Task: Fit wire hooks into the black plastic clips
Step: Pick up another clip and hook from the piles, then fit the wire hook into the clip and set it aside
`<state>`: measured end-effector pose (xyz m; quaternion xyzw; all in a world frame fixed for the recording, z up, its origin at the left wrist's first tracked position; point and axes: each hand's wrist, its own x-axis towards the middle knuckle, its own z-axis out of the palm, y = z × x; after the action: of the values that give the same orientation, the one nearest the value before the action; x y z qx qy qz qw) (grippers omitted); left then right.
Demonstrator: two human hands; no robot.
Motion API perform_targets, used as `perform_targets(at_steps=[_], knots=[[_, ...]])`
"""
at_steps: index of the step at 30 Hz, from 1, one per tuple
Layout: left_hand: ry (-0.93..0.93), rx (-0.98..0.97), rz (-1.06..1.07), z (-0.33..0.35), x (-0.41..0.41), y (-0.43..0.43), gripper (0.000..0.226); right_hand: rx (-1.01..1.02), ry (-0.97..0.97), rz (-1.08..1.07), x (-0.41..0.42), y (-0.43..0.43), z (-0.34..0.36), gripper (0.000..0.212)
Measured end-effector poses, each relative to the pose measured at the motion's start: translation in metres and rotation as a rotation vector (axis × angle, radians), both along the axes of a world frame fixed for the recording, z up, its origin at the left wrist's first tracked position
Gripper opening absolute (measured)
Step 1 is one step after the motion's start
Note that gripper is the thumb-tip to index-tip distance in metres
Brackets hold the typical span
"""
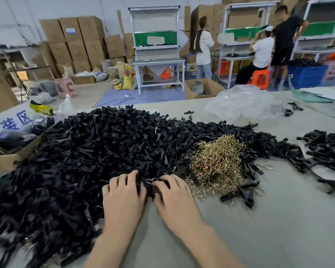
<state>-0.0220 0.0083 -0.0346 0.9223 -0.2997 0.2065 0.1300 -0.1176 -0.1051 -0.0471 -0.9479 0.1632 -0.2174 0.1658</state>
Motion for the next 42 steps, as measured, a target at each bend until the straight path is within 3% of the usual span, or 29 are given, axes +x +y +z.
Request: perform_targets(at_steps=[3, 9, 15, 19, 26, 34, 42], knots=[[-0.071, -0.065, -0.051, -0.007, 0.01, -0.004, 0.031, 0.032, -0.051, -0.016, 0.006, -0.008, -0.001, 0.031], [0.016, -0.267, -0.231, -0.003, 0.008, -0.004, 0.03, 0.149, -0.127, -0.005, 0.005, -0.011, -0.003, 0.03], [0.054, -0.375, -0.332, 0.008, 0.0, -0.004, 0.038, 0.273, -0.216, 0.042, 0.005, -0.009, 0.004, 0.041], [0.116, -0.423, -0.367, 0.009, -0.004, -0.006, 0.041, 0.336, -0.215, 0.104, 0.004, -0.007, 0.005, 0.037], [0.313, -0.768, -0.273, 0.01, -0.007, -0.009, 0.029, 0.436, -0.184, 0.235, 0.002, 0.003, 0.007, 0.027], [0.619, -1.015, -0.221, 0.019, -0.015, -0.011, 0.024, 0.408, -0.258, 0.196, -0.001, -0.001, 0.01, 0.023], [0.982, -1.322, -0.292, 0.021, -0.011, -0.01, 0.024, 0.27, -0.237, 0.172, -0.002, -0.006, 0.016, 0.041]])
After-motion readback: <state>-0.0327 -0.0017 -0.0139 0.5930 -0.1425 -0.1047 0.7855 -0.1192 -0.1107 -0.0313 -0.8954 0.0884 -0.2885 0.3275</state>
